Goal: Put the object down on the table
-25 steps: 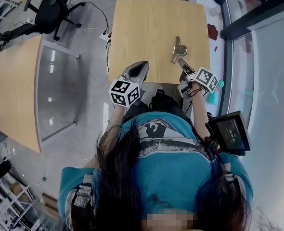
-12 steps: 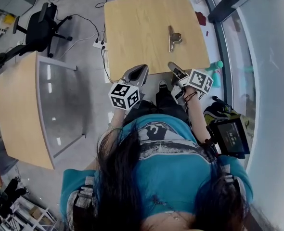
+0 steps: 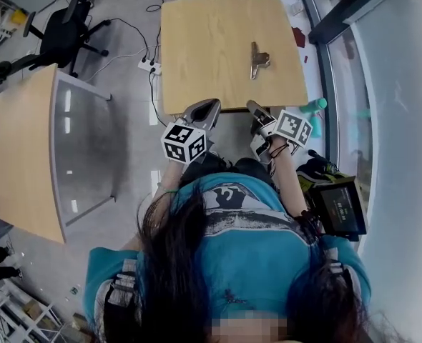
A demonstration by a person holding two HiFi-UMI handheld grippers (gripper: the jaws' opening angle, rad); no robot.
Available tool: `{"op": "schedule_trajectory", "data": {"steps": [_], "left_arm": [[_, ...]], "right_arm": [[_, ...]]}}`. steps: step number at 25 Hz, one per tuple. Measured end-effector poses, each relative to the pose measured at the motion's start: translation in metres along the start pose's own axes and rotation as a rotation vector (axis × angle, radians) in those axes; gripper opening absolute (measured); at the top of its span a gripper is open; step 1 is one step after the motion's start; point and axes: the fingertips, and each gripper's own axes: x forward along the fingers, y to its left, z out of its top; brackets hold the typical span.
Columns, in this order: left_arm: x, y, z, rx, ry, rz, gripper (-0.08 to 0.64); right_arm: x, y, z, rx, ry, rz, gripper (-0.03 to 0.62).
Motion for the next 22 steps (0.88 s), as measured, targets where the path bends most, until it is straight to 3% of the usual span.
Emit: {"op": "schedule_trajectory", "data": {"steps": [4, 9, 22], "left_arm": [[-0.004, -0.020, -0.002, 0.011, -0.032, 0.034, 0.002], [-0.011, -0.068, -0.009, -0.020, -0.058, 0.096, 0.002], [-0.038, -0.200, -0.092, -0.070, -0.034, 0.179, 0.002]], "right_arm": [[-0.020, 0.000, -0.007, -0.022, 0.027, 0.028, 0.040], [-0.085, -0.002, -0.017, -0.038, 0.072, 0.039, 0.040], [-0.238, -0.045, -0.059, -0.033, 0.115, 0.044, 0.040]]}}
